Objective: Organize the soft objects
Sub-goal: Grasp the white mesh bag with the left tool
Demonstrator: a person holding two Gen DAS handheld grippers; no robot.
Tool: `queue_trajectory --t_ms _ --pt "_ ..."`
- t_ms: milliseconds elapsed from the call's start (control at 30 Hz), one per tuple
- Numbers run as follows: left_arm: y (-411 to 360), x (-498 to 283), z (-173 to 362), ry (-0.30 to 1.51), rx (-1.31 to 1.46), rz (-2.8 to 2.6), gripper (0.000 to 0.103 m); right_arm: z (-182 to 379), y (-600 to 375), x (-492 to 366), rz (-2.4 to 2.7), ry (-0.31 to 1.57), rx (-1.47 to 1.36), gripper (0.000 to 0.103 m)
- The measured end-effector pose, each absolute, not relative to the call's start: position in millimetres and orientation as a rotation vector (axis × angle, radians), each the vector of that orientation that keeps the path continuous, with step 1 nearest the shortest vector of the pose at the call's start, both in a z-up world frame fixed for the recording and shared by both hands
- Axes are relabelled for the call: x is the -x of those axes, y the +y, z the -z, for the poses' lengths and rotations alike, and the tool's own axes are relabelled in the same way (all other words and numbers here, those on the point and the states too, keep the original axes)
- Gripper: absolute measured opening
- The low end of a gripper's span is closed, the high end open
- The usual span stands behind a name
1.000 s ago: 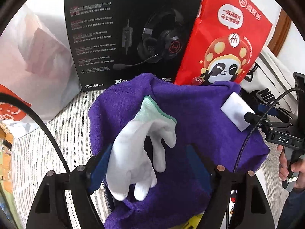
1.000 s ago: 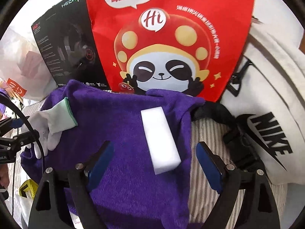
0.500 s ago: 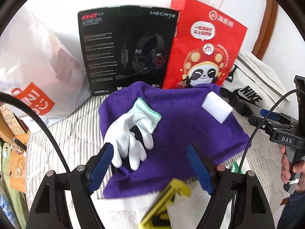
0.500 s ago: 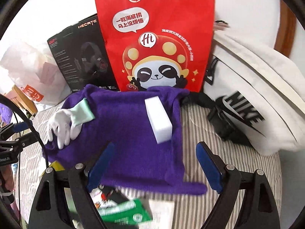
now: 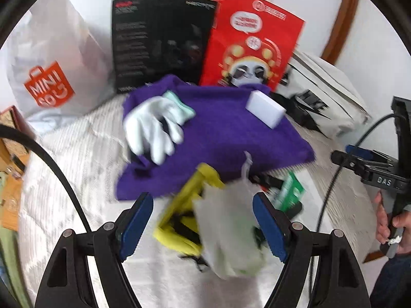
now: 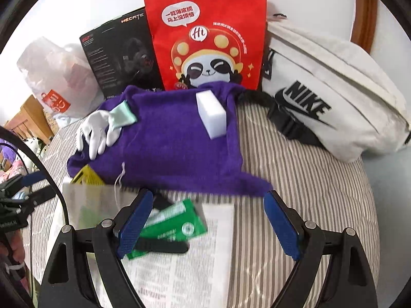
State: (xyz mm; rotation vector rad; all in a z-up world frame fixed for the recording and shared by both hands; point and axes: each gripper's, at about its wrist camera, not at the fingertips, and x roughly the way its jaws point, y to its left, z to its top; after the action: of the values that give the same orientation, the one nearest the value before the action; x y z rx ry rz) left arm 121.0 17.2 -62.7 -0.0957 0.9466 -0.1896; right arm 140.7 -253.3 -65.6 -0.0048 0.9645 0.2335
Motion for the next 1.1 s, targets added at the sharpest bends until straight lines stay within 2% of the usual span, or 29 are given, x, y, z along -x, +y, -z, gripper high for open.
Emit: queue_trajectory --t_ms 267,300,367,400,500,800,833,867,900,1100 --pt "-12.8 -112.8 94.1 0.974 0.064 0.194 0.077 73.4 -262.7 -118.1 -0.246 0.986 -0.017 0.088" --pt "-12.5 -112.9 95.2 0.972 0.078 0.203 0.073 74.4 -263.9 -116.8 -0.243 0.989 -0.018 0.088" --pt "-11.4 -114.4 99.4 0.972 0.110 0.227 0.036 76.7 -266.7 -114.5 -0.245 0.994 -0.023 0.088" --pt "-10.7 -115.0 101.7 0.979 0.126 0.233 0.032 77.9 -268.0 -113.7 -0.244 0.996 -0.028 0.088" --pt "-7.7 -113.7 102.5 0.975 0.161 0.243 0.029 82.0 -270.4 -112.1 -0.243 1.006 -0.037 0.088" --pt "-18.3 -120.1 105.1 0.976 0.138 0.263 0.028 100.9 -267.4 -112.8 -0.269 1.051 -0.055 0.088" --pt "-19.4 -122.5 106.3 0.976 0.143 0.267 0.026 101.7 -266.2 -111.8 -0.274 1.051 -0.050 0.088" --pt "-20.8 -126.1 107.7 0.978 0.155 0.280 0.014 103.4 -263.7 -110.4 -0.281 1.052 -0.038 0.088" --pt "-21.1 -127.8 108.2 0.977 0.160 0.287 0.008 104.6 -262.2 -109.7 -0.283 1.054 -0.030 0.088" --pt "-24.0 -130.0 105.4 0.962 0.160 0.323 0.005 115.3 -255.6 -107.9 -0.291 1.085 -0.023 0.087"
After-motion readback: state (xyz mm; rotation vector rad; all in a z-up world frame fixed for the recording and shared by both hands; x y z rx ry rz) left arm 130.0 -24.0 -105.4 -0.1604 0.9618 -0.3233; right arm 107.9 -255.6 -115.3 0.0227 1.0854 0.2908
